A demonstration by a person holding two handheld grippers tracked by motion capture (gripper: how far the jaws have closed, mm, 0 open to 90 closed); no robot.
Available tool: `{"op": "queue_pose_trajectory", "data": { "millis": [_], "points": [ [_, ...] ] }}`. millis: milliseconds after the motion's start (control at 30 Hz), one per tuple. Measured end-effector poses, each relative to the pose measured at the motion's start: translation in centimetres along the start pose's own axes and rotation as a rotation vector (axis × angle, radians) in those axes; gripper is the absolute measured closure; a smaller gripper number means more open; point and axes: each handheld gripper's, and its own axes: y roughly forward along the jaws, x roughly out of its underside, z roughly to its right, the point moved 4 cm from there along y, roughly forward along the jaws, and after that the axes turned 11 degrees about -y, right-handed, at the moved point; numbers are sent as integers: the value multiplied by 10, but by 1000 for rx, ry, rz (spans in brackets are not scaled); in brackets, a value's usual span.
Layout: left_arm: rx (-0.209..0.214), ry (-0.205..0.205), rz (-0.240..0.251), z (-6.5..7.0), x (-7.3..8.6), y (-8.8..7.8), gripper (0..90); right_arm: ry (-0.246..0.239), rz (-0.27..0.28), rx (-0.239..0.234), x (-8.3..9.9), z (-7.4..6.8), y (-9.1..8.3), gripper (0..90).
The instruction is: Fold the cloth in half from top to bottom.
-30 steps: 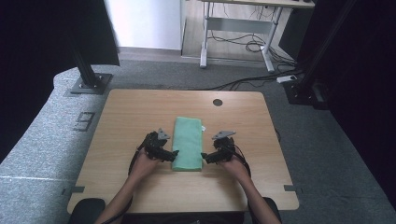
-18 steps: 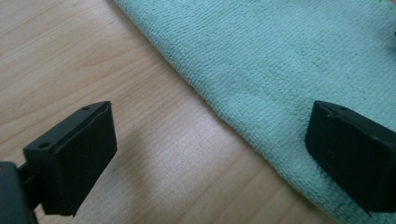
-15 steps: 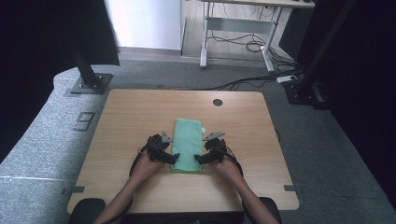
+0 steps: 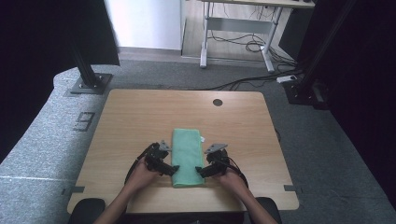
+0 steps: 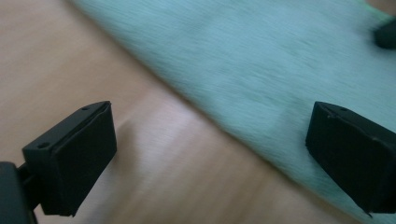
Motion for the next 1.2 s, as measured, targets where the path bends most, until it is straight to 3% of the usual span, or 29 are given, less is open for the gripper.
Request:
{"op": "queue_pose_trajectory", "data": {
  "millis": [200,300,400,600,767,867,1000,1200],
  "points": [
    [-65,-35,69,-18,-14,0,25,7,6,-2,2,0,-1,45],
    [-63,-36,63,-20,-15,5,25,9,9,-1,2,0,0,42],
    [-70,-10,37,-19,-11,11,20,8,13,-1,3,0,0,41],
    [-15,-54,58,-24,-7,14,20,4,7,-2,2,0,0,40],
    [-13,-50,73,-25,-6,15,0,13,-9,-31,-1,2,-1,74],
    [-14,-50,73,-25,-6,15,0,27,7,-43,-7,7,-1,86],
    [-14,-48,71,-25,-6,15,0,49,27,-26,-20,22,-1,96],
    [-14,-50,71,-25,-6,15,0,81,24,-1,-42,43,6,216]
  ]
}}
